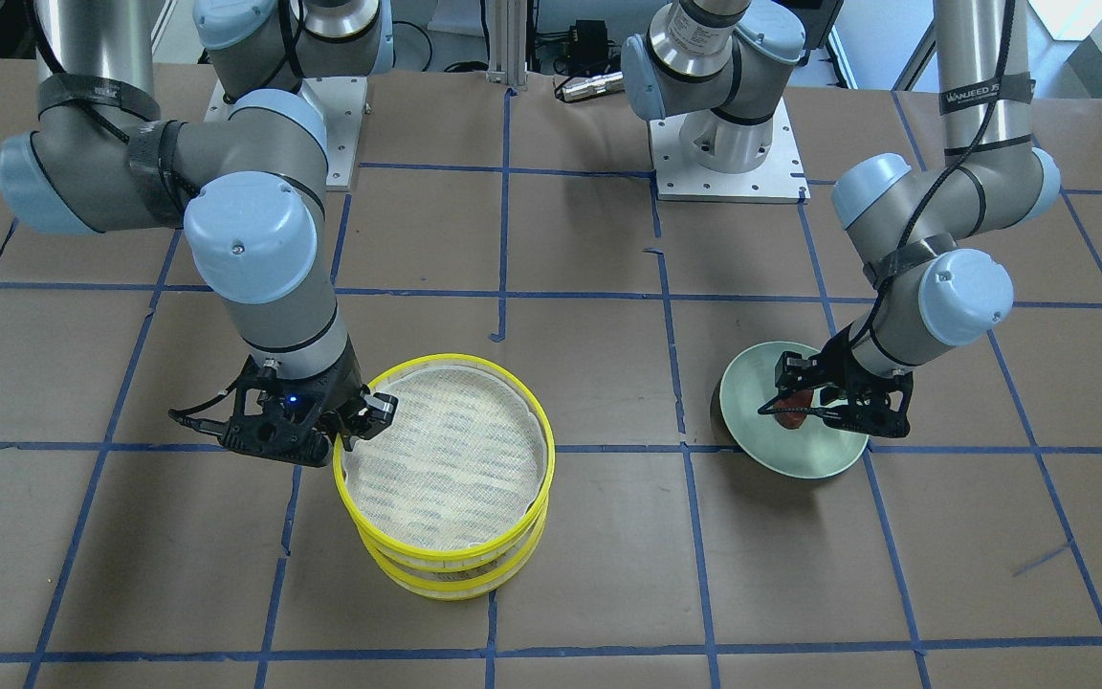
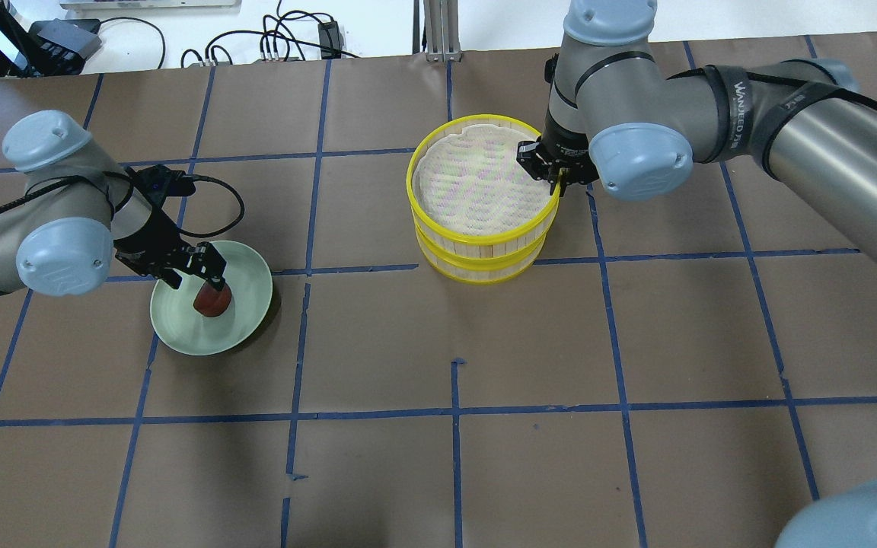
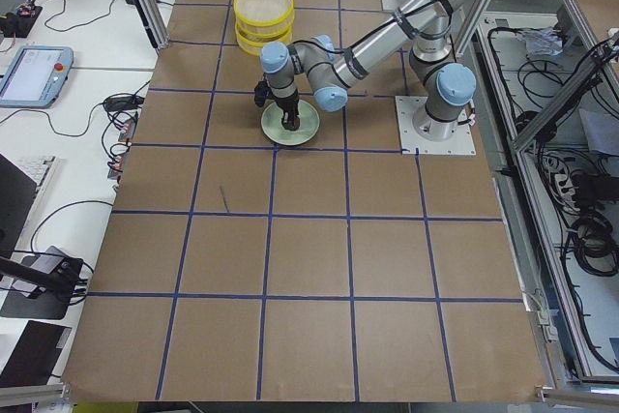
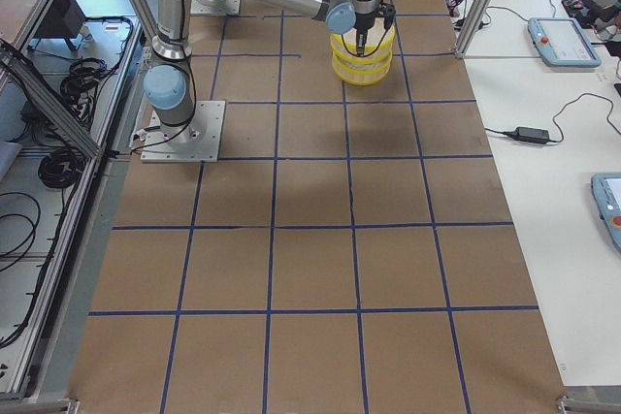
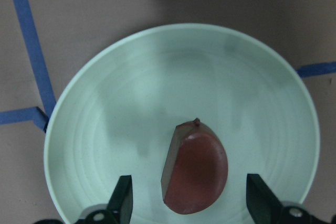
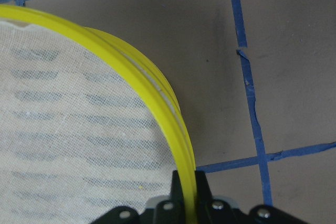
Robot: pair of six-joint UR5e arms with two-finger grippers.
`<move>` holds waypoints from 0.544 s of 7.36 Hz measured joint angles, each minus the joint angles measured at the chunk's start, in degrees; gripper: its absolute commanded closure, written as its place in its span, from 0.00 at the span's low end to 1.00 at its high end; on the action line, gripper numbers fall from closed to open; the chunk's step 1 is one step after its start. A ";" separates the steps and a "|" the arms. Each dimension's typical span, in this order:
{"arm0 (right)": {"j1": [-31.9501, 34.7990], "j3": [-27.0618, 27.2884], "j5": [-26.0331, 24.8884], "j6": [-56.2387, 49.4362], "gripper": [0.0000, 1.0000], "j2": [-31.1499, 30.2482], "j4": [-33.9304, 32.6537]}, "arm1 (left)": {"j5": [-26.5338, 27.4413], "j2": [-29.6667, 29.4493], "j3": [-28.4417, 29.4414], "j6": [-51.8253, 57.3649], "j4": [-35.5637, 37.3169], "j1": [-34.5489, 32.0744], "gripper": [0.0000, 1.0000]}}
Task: Place buns in different layers of steamer
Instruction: 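Lower the left gripper and grasp the dark red bun on the plate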
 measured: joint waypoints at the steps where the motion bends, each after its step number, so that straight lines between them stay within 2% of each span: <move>1: -0.01 0.02 0.00 -0.04 0.87 0.01 -0.01 | 0.09 -0.14 -0.11 -0.21 0.49 0.00 0.99; 4: 0.04 0.07 -0.03 -0.09 0.87 1.21 -1.35 | -0.30 0.59 3.45 -1.54 -2.31 -1.02 0.99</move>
